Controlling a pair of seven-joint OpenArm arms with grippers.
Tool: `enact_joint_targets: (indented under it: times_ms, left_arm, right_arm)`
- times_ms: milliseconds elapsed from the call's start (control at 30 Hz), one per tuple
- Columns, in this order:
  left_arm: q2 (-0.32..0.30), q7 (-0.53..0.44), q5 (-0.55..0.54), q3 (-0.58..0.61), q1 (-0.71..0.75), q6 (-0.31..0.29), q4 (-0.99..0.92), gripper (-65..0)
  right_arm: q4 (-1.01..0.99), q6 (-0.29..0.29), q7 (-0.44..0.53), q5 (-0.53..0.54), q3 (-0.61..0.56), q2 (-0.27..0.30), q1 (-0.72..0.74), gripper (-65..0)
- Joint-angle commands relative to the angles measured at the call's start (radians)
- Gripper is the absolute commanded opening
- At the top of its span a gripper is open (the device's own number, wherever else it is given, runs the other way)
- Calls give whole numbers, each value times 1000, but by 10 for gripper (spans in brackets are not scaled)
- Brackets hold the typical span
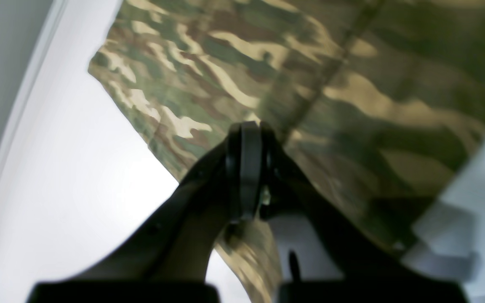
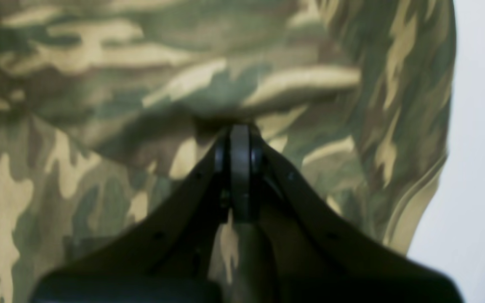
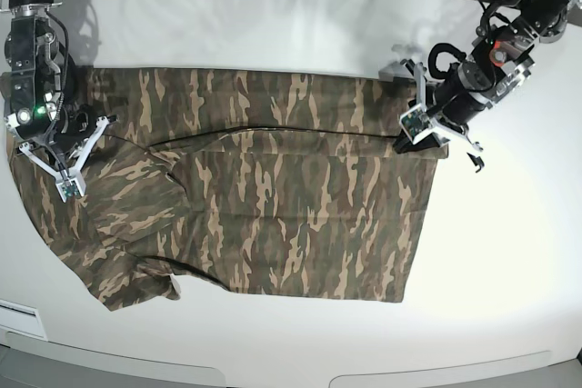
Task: Fold the T-shirt properly
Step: 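Grasp the shirt's edge near the middle with the left gripper, then drag the shirt further toward the robot with both grippers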
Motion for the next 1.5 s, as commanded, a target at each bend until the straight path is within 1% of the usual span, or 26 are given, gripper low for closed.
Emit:
enact_joint_targets:
  times_ms: [0,67,133,200,300,333,400,500,567,633,733,900,1033,1133,1200,1267,1333,1467]
  left_arm:
    - [-2,-6,-34,-9,-35,-9,13,-650]
    - [16,30,-102,-9,-64,-62,13,-650]
    - [27,56,-138,-9,-82,-105,13,-650]
    - [37,86,-166,-9,-98,-114,13,-650]
    - [50,127,-200,-9,-123,-117,4,-650]
    - [53,133,-212,-9,-133,-118,-6,-650]
    - [66,164,-241,-9,-159,-144,-39,-650]
    - [99,236,-320,-9,-203,-175,-120,-650]
    - [122,280,-367,-9,-227,-220,-182,-650]
    - [146,335,-410,-9,-246,-264,-224,-650]
    - [169,380,-430,-9,-248,-299,-246,-650]
    - [181,394,-430,-9,-235,-320,-256,-650]
    - [181,434,-430,-9,-235,-349,-256,-650]
    - [177,472,-443,-9,-235,-372,-256,-650]
    - [173,503,-463,-9,-235,-375,-254,-650]
    - [173,546,-489,-9,-235,-392,-253,-650]
    - [173,583,-534,-9,-235,-398,-253,-650]
    - [173,620,-577,-9,-230,-409,-251,-650]
  right_arm:
    - [24,9,14,16,32,21,-3,-650]
    - [37,23,15,61,79,20,-39,-650]
    - [50,42,16,113,130,20,-71,-650]
    - [50,68,18,151,178,20,-94,-650]
    - [50,105,22,151,229,20,-116,-650]
    - [50,119,21,150,235,20,-117,-650]
    - [48,134,21,150,238,20,-116,-650]
    - [48,136,26,150,237,17,-116,-650]
    - [43,135,33,150,237,14,-116,-650]
    - [26,138,64,150,237,14,-114,-650]
    - [-28,152,102,150,237,13,-114,-650]
    - [-175,193,105,143,236,13,-111,-650]
    - [-237,219,48,143,236,13,-115,-650]
    - [-223,228,16,151,237,15,-135,-650]
    - [-195,225,12,150,237,15,-164,-650]
    - [-157,223,8,150,237,15,-201,-650]
    - [-109,222,9,150,237,15,-243,-650]
    - [-43,222,11,137,237,15,-315,-650]
